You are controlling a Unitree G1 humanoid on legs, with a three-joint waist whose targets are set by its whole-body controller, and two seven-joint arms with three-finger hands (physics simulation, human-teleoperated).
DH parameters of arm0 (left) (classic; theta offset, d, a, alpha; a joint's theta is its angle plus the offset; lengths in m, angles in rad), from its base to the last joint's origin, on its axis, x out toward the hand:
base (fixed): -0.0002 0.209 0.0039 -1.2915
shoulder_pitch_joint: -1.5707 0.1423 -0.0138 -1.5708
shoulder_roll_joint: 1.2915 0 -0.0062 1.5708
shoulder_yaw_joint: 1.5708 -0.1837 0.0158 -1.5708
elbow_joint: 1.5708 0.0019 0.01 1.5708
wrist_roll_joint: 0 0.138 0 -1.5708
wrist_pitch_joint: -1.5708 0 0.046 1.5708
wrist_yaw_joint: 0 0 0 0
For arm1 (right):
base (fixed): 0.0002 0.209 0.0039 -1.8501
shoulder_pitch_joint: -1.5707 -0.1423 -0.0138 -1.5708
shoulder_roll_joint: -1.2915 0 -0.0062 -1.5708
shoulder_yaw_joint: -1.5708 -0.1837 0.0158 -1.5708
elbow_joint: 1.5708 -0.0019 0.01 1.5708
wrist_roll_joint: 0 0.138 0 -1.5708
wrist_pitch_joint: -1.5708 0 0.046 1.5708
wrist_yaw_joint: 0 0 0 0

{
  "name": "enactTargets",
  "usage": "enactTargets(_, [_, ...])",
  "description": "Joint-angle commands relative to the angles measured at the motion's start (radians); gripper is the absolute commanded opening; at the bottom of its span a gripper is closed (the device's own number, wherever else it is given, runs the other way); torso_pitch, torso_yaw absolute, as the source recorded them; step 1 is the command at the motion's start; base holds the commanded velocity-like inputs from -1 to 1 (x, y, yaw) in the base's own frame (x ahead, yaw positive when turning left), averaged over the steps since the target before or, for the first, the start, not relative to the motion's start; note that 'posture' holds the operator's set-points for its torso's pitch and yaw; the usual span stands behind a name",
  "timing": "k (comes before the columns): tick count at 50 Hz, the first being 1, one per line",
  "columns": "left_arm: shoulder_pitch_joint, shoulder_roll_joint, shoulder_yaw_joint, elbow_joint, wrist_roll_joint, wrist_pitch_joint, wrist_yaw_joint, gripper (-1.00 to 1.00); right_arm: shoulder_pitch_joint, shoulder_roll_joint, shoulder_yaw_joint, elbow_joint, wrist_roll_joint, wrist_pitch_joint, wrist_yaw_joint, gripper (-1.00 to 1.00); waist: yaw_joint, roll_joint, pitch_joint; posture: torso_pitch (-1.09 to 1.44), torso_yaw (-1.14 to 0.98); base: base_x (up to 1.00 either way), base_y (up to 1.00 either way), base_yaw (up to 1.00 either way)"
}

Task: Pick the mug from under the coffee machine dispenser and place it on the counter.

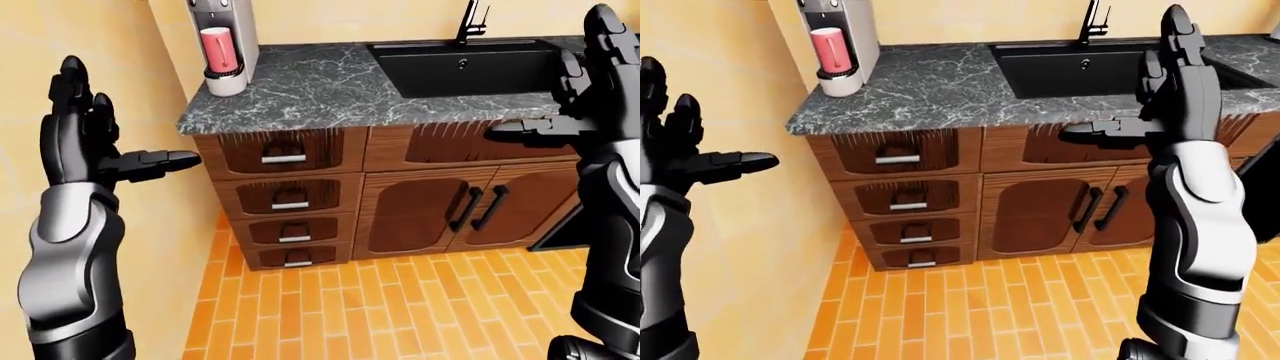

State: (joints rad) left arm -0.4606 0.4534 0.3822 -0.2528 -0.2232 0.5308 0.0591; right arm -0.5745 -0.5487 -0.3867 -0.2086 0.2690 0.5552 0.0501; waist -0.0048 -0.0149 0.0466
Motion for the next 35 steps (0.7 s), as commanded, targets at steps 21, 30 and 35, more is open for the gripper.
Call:
enactTargets(21, [-0.032, 0.023, 0.021, -0.049, 0.006, -0.028, 0.012, 1.00, -0.035, -0.020, -0.008, -0.036, 0.010, -0.030, 0.001, 1.00, 0.012, -0.042, -0.024, 0.00, 0.00, 0.16, 0.00, 0.00])
enactTargets(30, [-0.036, 0.025, 0.022, -0.049, 0.007, -0.026, 0.013, 1.00, -0.037, -0.023, -0.009, -0.037, 0.013, -0.027, 0.000, 1.00, -0.003, 0.054, -0.014, 0.00, 0.00, 0.16, 0.00, 0.00])
enactTargets(35, [-0.035, 0.027, 0.024, -0.047, 0.006, -0.026, 0.013, 1.00, -0.041, -0.025, -0.009, -0.035, 0.013, -0.027, -0.001, 1.00, 0.006, 0.083, -0.026, 0.00, 0.00, 0.16, 0.00, 0.00])
